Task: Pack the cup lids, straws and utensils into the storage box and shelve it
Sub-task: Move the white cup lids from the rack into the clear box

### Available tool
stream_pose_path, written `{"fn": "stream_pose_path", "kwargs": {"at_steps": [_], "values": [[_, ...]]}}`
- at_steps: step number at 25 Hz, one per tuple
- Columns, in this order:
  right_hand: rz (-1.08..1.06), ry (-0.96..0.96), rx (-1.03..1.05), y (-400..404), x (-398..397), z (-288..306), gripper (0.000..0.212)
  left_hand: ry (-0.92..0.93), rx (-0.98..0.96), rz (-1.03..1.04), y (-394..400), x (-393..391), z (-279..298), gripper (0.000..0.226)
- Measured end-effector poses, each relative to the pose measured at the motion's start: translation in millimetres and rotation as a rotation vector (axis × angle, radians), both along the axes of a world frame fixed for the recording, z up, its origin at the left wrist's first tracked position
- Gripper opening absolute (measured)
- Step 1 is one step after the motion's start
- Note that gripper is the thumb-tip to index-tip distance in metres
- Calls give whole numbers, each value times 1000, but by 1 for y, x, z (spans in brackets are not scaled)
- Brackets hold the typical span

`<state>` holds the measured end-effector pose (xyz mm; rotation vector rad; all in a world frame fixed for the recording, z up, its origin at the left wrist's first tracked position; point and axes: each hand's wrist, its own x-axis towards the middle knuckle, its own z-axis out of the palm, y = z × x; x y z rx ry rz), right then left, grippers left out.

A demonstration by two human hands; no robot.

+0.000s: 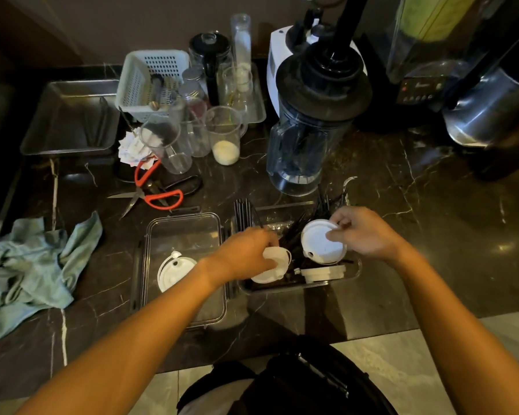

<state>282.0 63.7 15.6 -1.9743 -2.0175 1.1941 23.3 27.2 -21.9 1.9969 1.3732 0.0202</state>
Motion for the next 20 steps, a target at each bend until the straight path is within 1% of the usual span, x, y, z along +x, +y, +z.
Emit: {"fn": "stream_pose_path", "kwargs": {"at_steps": [2, 3, 5, 7, 8, 10, 12, 13, 16, 19, 20], "values": [[-78, 141, -46, 2, 2, 11, 5, -199, -98, 189, -1, -11, 5, 20], [-136, 241, -55, 1, 2, 17, 4, -295, -141, 308, -2, -16, 7, 20], [-283, 500, -73, -1, -4, 24, 8, -516, -238, 557, -6, -24, 8, 24], [-420, 756, -136, -4, -18, 26, 7, -742, -320, 755, -11, -29, 5, 32], [-461, 843, -177, -7, -29, 24, 8, -839, -344, 842, -14, -32, 4, 33], [-489, 951, -268, -16, -53, 18, 20, -1026, -393, 1005, -21, -36, 3, 26], [-494, 999, -350, -28, -80, 12, 30, -1193, -452, 1107, -28, -41, 0, 20], [-511, 991, -377, -33, -93, 8, 33, -1262, -467, 1130, -32, -42, -1, 20], [-524, 846, -401, -46, -131, 1, 36, -1419, -456, 1140, -41, -50, -2, 28], [-488, 698, -334, -57, -158, -4, 40, -1492, -432, 1081, -49, -60, 1, 37], [-486, 659, -307, -59, -166, -5, 42, -1518, -432, 1094, -52, -64, 1, 38]]}}
